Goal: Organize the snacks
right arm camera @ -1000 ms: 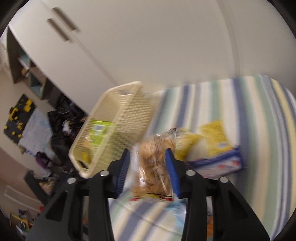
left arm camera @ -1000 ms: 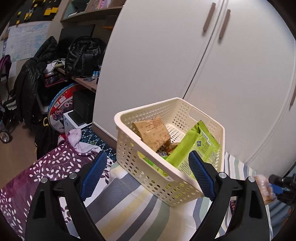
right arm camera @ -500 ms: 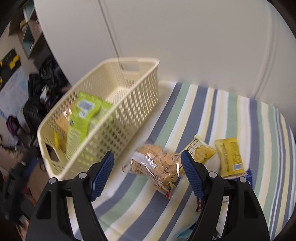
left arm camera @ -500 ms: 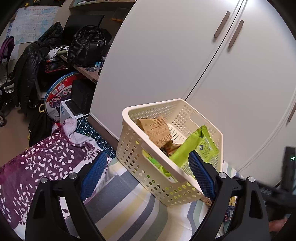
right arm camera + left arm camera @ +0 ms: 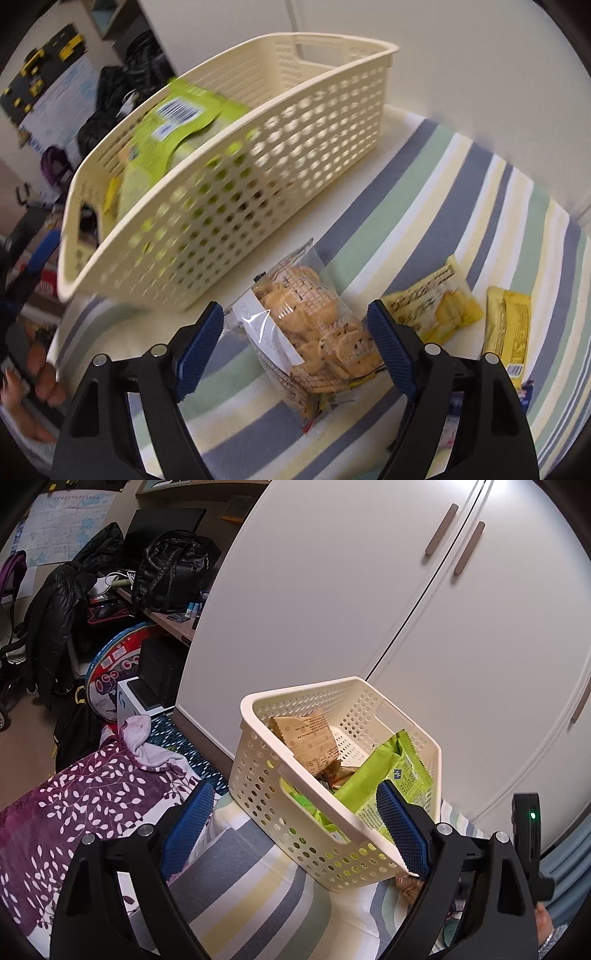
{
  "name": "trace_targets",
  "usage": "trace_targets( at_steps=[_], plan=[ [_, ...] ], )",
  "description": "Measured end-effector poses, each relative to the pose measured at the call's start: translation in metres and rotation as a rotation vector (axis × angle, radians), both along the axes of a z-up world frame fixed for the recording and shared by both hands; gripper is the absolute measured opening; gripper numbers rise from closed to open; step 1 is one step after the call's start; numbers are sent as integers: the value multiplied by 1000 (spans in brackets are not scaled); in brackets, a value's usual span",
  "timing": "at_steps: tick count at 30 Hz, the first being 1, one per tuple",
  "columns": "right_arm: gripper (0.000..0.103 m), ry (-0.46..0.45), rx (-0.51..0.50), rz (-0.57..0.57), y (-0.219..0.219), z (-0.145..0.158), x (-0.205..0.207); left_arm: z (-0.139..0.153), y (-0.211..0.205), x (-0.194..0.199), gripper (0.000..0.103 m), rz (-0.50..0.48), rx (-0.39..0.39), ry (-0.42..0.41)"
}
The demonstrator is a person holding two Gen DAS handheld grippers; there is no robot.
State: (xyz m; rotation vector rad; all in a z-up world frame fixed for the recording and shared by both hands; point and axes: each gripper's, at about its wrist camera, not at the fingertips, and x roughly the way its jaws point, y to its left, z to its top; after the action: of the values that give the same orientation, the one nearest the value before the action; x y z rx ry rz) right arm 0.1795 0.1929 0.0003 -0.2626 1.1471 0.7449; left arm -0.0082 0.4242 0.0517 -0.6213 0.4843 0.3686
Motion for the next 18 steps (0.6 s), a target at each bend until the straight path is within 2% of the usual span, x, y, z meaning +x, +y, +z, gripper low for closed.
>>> trace_targets(
  at_steps=[6,13,18],
  plan=[
    [80,-21,-56,51,0,-5,-20,-1,0,1,91,-2,-7,4],
    [80,14,-78,70,-10,-16,-40,-1,1,3,91,-10,-15,7],
    [80,13,-73,-13,-5,-28,-43,-1,1,2,91,-11,-13,7]
  ],
)
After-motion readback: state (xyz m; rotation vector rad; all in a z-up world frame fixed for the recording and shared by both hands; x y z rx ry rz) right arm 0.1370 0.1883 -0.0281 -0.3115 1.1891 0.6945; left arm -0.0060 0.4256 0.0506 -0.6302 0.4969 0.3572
